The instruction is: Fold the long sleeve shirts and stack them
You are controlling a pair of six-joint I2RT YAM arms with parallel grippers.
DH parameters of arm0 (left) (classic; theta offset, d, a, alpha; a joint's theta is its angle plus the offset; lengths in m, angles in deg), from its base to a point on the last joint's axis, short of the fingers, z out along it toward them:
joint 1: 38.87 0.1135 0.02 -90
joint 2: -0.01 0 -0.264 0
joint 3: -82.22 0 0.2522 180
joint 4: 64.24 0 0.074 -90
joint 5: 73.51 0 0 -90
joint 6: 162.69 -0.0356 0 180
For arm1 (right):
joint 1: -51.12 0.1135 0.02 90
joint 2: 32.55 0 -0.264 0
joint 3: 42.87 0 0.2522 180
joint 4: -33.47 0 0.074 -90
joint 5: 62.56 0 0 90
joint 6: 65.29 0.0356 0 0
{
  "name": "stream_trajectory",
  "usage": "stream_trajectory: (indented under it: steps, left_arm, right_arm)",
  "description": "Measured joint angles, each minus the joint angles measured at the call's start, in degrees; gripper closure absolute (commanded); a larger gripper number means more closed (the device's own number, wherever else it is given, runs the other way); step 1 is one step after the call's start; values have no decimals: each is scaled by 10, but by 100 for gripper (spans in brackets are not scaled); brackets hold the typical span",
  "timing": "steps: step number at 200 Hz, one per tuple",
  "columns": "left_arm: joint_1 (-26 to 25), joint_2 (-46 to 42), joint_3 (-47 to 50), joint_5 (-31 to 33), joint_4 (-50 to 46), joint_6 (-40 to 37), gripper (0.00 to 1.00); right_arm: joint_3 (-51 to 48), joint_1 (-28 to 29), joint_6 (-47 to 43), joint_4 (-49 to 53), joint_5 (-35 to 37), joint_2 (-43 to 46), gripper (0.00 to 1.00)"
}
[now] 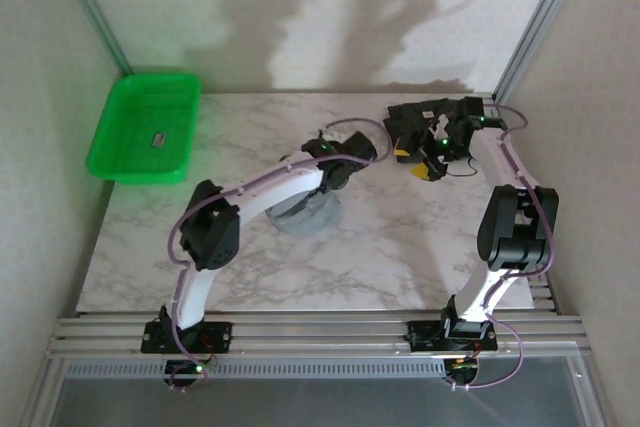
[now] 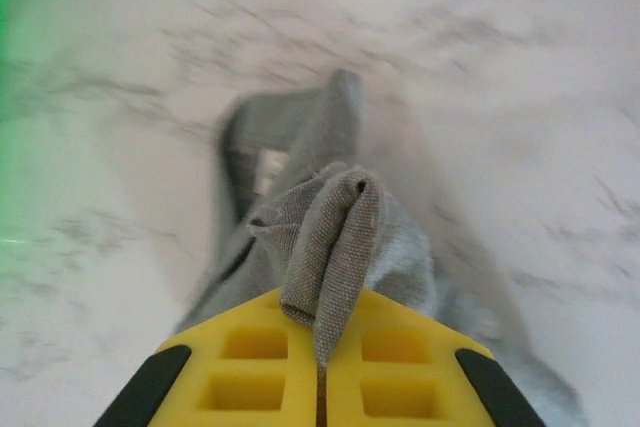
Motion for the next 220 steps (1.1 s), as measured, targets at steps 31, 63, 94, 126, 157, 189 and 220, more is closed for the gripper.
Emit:
stream_trajectory:
  steps: [31, 63, 94, 126, 157, 189, 220]
  left_arm:
    - [47, -80, 26, 122, -47, -5, 100]
    - [87, -135, 73, 254, -35, -38, 100]
    - [82, -118, 123, 293, 20, -91, 100]
    - [61, -32, 173, 276, 76, -141, 100]
    - [8, 18, 175, 243, 96, -158, 100]
    - [-58, 43, 145, 199, 97, -142, 100]
    - [-103, 74, 122, 158, 94, -107, 100]
  right_arm:
    - [-2, 0, 0, 0, -14, 0, 25]
    - [-7, 0, 0, 0, -32, 0, 25]
    - [-10, 0, 0, 0, -43, 0, 25]
    - [-18, 0, 1, 0, -57, 0, 25]
    - [-22, 0, 1, 2, -59, 0, 25]
    - [-25, 0, 1, 2, -59, 0, 25]
    - [-28, 0, 1, 2, -59, 0, 25]
